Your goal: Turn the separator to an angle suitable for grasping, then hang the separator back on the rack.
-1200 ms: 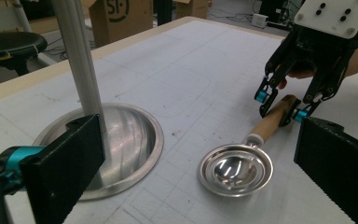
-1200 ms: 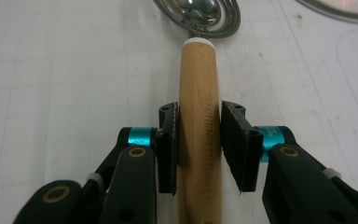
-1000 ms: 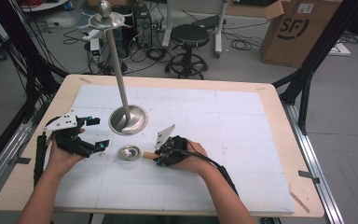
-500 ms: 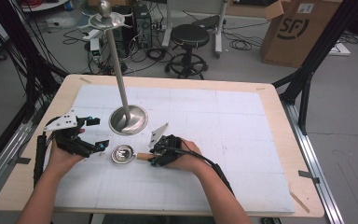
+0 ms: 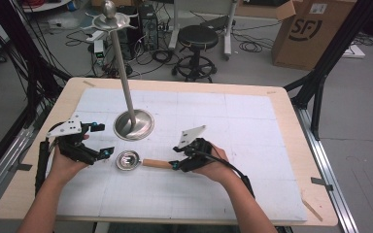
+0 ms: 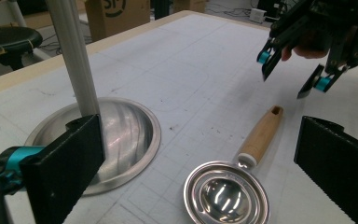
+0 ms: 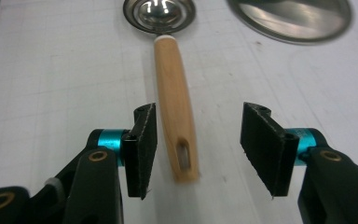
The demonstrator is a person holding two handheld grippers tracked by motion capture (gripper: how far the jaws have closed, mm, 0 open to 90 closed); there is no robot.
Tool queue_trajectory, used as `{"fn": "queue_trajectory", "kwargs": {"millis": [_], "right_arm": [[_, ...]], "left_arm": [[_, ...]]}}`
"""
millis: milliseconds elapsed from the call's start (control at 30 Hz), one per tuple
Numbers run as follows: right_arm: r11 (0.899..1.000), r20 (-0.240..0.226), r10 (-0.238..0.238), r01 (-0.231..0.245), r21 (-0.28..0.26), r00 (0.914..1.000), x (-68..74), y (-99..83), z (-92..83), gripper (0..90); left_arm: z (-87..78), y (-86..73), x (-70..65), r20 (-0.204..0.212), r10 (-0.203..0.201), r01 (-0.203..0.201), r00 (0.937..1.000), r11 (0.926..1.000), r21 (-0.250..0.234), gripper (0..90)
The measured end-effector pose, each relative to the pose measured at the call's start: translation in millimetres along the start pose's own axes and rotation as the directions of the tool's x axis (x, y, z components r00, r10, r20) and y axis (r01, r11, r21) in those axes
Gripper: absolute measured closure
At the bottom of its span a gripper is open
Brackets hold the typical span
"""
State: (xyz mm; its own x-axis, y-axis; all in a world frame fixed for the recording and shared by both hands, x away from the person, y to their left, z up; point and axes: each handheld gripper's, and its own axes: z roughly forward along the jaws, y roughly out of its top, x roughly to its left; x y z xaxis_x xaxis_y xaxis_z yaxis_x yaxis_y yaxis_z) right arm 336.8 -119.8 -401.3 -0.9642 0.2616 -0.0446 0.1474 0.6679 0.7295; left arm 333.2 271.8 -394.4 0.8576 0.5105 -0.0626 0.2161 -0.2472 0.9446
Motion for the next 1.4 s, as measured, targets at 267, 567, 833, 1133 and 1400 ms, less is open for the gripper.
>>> {"fn": "queue_trajectory", "kwargs": {"millis": [267,567,833,1133,1400], "right_arm": [[0.979,0.096,0.149,-0.134,-0.154,0.9841,-4.2,-50.8,-62.4,38.0],[0.956,0.148,0.215,-0.177,-0.233,0.9654,-0.6,-82.6,-92.8,35.1],[0.934,0.189,0.271,-0.211,-0.288,0.9436,-3.2,-102.3,-115.8,31.1],[0.916,0.217,0.334,-0.261,-0.305,0.9171,-3.9,-127.3,-132.6,27.9],[0.894,0.22,0.368,-0.279,-0.351,0.9033,-6.4,-133.3,-132.9,22.8]], "left_arm": [[2.1,-0.3,-1.0,0.004,0.002,-0.002,1.0,1.0,0.004,2.4],[12.2,0.8,-0.1,0.016,0.006,-0.007,0.9999,0.9999,0.014,2.4],[26.1,6.0,-1.8,0.045,0.028,-0.03,0.9986,0.9991,0.03,2.4],[41.1,11.8,-3.4,0.069,0.047,-0.049,0.9965,0.9982,0.034,2.4],[46.9,13.3,-8.2,0.086,0.062,-0.067,0.9943,0.9964,0.051,2.4]]}}
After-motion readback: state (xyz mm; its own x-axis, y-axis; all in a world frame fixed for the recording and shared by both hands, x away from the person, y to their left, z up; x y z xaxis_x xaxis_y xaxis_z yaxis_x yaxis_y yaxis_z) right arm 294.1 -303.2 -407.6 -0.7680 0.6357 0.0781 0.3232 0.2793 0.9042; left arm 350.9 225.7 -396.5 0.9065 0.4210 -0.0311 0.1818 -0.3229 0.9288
